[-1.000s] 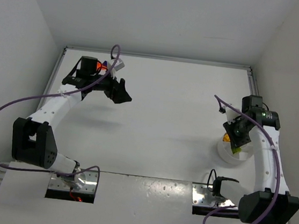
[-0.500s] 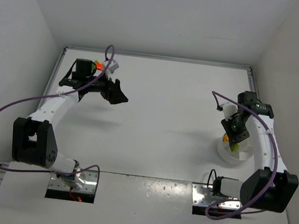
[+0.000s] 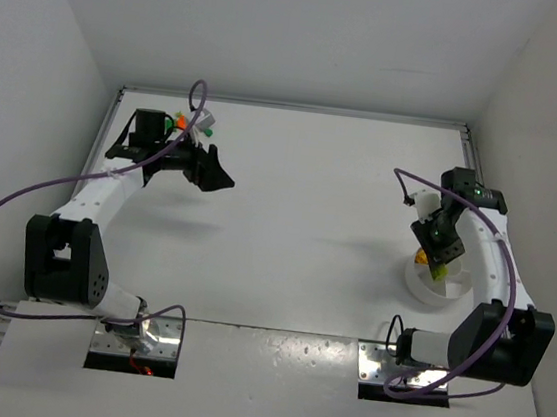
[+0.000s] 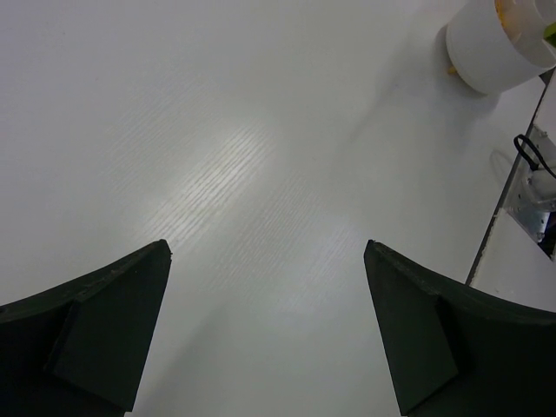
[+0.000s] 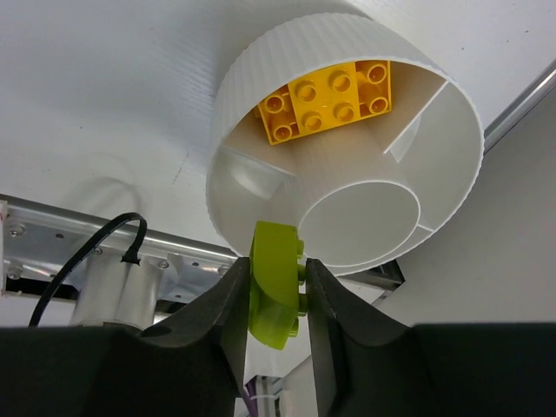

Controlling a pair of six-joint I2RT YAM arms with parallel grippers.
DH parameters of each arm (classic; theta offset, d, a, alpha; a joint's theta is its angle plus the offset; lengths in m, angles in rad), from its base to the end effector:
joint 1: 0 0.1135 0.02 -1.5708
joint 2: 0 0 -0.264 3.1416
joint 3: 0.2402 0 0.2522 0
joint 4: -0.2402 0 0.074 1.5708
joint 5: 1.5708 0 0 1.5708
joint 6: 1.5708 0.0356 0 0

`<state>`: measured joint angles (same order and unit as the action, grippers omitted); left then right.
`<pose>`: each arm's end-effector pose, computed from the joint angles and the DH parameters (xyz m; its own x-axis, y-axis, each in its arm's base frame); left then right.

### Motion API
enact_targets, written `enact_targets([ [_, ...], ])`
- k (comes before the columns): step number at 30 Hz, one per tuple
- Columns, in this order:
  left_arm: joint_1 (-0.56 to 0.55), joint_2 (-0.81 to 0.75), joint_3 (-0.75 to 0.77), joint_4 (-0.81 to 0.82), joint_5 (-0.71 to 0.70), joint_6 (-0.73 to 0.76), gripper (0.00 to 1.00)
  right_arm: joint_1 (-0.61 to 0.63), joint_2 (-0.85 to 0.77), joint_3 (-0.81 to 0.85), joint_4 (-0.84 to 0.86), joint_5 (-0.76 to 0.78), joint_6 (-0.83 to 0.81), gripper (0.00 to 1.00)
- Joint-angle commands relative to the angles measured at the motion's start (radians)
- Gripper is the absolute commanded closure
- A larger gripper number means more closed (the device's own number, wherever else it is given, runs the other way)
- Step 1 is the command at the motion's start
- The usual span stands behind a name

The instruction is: Sort the legos into containers by color

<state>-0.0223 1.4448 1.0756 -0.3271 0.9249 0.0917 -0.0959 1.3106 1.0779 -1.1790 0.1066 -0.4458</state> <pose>0.3094 -0.0353 0.2818 -0.5812 0.0681 -0.8109 0.6820 0.5843 -0.4398 0.2202 -0.0250 0.2625 -0.9351 -0.3407 -0.0976 -0.3227 0.9323 -0.1631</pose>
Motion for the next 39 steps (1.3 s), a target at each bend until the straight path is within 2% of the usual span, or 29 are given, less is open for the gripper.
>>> enact_targets([
  [1,0.022,0.008,0.001,0.033,0.028,0.002,0.00,-0.002,0.015,0.057,0.010,0.016,0.007,0.67],
  [8,0.022,-0.001,-0.008,0.042,-0.029,0.002,0.00,0.007,0.015,0.077,0.001,0.016,0.007,0.61],
  [13,0.033,-0.001,0.001,0.051,-0.044,-0.017,0.00,0.007,0.015,0.086,-0.008,0.007,0.007,0.61],
  [18,0.064,-0.001,0.010,0.147,-0.216,-0.112,0.00,-0.002,0.004,0.157,-0.019,-0.061,0.025,0.61],
  [21,0.085,0.040,0.090,0.203,-0.360,-0.149,0.00,-0.002,0.013,0.221,-0.028,-0.125,0.047,0.61],
  [24,0.085,0.184,0.297,0.129,-0.524,-0.159,0.00,-0.002,0.026,0.258,-0.028,-0.136,0.065,0.61],
  [26,0.085,0.323,0.476,0.068,-0.592,-0.168,0.00,-0.002,0.036,0.258,-0.019,-0.146,0.065,0.61],
  [29,0.120,0.496,0.668,0.059,-0.644,-0.210,0.00,-0.002,0.036,0.269,-0.019,-0.157,0.075,0.61],
  [33,0.120,0.707,0.914,0.037,-0.802,-0.266,0.13,-0.002,0.036,0.269,-0.019,-0.166,0.075,0.61],
  [35,0.111,0.806,1.022,0.037,-0.904,-0.277,0.23,-0.002,0.036,0.269,-0.010,-0.166,0.075,0.61],
  [39,0.111,0.930,1.139,0.049,-1.003,-0.302,0.29,-0.002,0.036,0.260,-0.010,-0.176,0.084,0.61],
])
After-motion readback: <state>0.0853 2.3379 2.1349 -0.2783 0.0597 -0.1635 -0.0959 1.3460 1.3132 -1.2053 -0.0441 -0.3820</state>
